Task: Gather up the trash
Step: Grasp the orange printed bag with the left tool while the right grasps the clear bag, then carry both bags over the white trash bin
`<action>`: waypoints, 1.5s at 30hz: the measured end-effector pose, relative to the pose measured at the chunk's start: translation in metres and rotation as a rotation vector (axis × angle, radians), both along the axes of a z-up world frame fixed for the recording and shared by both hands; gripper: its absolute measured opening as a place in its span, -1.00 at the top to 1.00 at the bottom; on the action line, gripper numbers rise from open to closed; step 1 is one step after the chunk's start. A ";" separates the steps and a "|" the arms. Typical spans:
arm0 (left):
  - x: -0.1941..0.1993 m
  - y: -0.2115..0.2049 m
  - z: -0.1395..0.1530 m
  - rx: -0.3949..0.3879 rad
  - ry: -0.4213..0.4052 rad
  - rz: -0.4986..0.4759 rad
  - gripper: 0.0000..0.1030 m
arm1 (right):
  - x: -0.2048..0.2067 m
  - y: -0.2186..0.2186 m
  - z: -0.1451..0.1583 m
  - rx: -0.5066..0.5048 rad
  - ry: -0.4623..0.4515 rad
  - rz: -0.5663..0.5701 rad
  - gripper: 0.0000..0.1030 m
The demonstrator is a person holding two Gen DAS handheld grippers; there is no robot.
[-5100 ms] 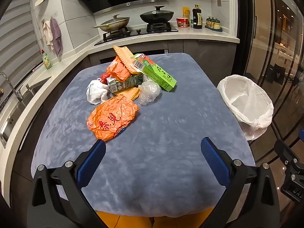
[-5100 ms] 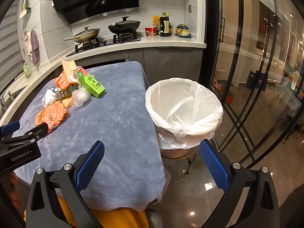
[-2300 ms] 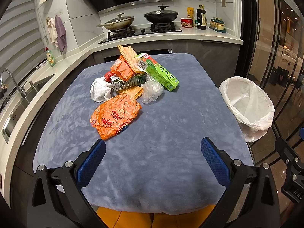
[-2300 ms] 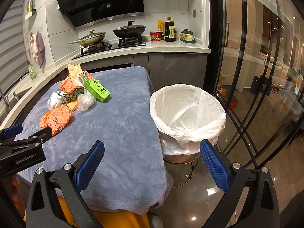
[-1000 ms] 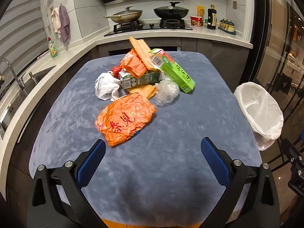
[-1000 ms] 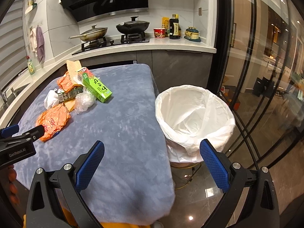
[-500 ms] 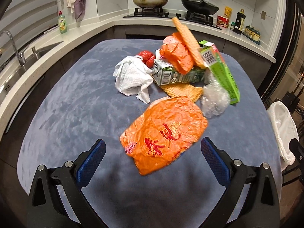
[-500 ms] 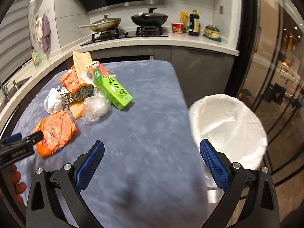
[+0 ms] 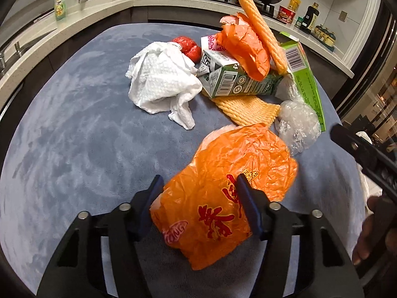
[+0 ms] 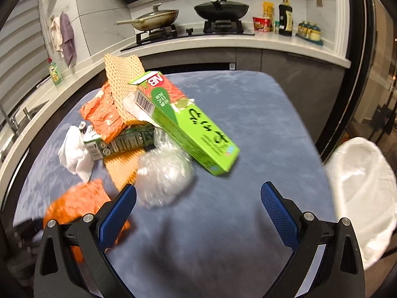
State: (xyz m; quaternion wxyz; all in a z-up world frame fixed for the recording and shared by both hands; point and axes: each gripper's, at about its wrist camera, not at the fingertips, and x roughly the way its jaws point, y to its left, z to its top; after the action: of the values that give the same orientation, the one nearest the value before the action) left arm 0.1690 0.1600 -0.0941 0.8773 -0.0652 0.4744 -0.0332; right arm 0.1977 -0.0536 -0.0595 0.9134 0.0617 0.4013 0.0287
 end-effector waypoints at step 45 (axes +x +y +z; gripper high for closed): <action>-0.061 -0.075 0.100 -0.069 -0.198 -0.206 0.77 | -0.092 -0.083 0.130 0.064 -0.344 -0.043 0.47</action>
State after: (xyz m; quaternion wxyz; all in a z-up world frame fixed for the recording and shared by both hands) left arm 0.1077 0.0852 0.0056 0.9089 -0.0428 0.3884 -0.1457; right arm 0.1061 -0.1370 0.0707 0.9666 0.0936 0.2366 0.0320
